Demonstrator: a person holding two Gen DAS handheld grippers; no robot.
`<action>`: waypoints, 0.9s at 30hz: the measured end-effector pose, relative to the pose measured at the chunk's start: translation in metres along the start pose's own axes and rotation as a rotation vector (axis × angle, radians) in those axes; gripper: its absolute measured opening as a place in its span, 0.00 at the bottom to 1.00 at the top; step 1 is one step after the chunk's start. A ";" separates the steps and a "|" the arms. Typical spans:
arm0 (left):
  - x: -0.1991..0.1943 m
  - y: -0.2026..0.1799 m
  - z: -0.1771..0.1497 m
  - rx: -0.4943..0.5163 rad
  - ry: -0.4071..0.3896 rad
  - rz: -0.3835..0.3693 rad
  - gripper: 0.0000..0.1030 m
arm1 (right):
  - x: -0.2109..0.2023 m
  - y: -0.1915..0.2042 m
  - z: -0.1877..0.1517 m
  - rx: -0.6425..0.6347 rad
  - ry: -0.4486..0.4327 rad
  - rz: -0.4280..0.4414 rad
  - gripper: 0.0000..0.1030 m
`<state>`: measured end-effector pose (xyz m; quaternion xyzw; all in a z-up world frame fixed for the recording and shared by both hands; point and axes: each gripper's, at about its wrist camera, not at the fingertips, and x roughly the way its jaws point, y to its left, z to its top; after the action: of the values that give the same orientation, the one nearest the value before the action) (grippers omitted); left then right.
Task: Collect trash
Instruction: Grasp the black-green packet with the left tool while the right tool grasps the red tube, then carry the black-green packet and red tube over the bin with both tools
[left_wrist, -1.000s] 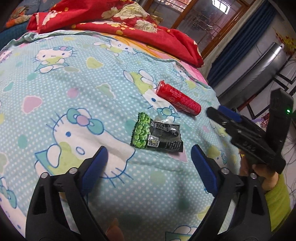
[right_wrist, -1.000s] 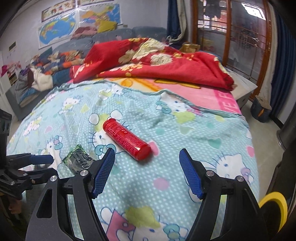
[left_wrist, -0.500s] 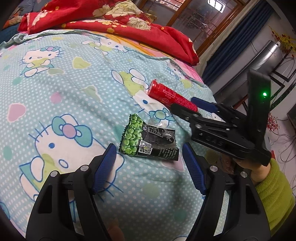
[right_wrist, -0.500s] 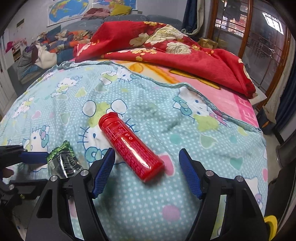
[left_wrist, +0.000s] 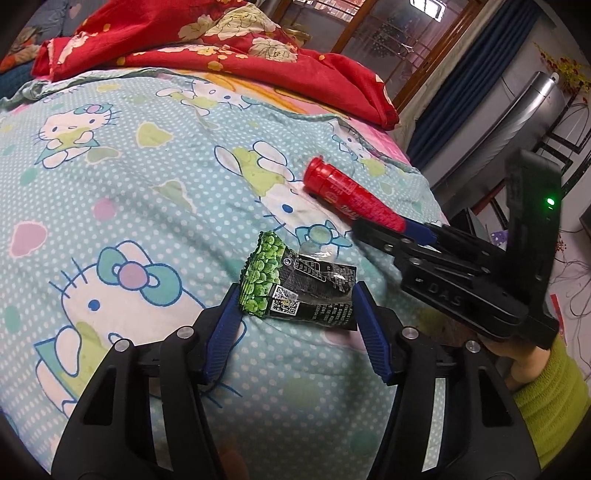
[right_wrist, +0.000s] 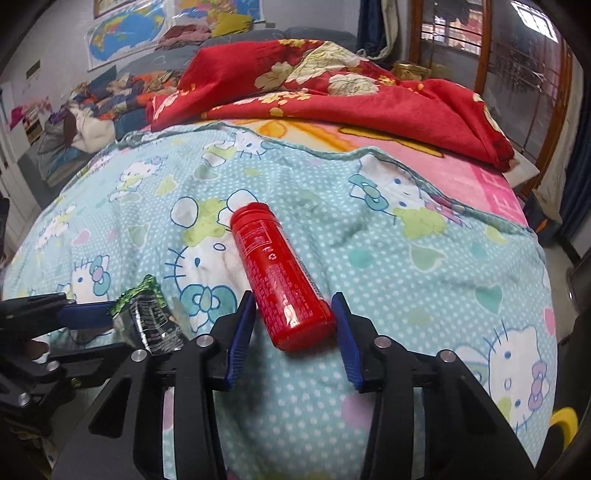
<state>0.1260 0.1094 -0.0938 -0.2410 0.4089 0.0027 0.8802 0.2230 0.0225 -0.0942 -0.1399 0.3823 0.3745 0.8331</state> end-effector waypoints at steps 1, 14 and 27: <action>0.000 0.000 0.000 -0.001 -0.001 0.002 0.47 | -0.003 -0.001 -0.001 0.010 -0.006 0.002 0.37; -0.013 -0.026 -0.009 0.054 -0.010 -0.045 0.10 | -0.046 -0.025 -0.028 0.167 -0.074 -0.002 0.32; -0.023 -0.080 -0.024 0.212 -0.036 -0.091 0.08 | -0.082 -0.048 -0.058 0.260 -0.121 -0.020 0.31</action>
<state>0.1100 0.0329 -0.0566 -0.1649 0.3795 -0.0761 0.9072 0.1923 -0.0824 -0.0745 -0.0119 0.3751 0.3215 0.8693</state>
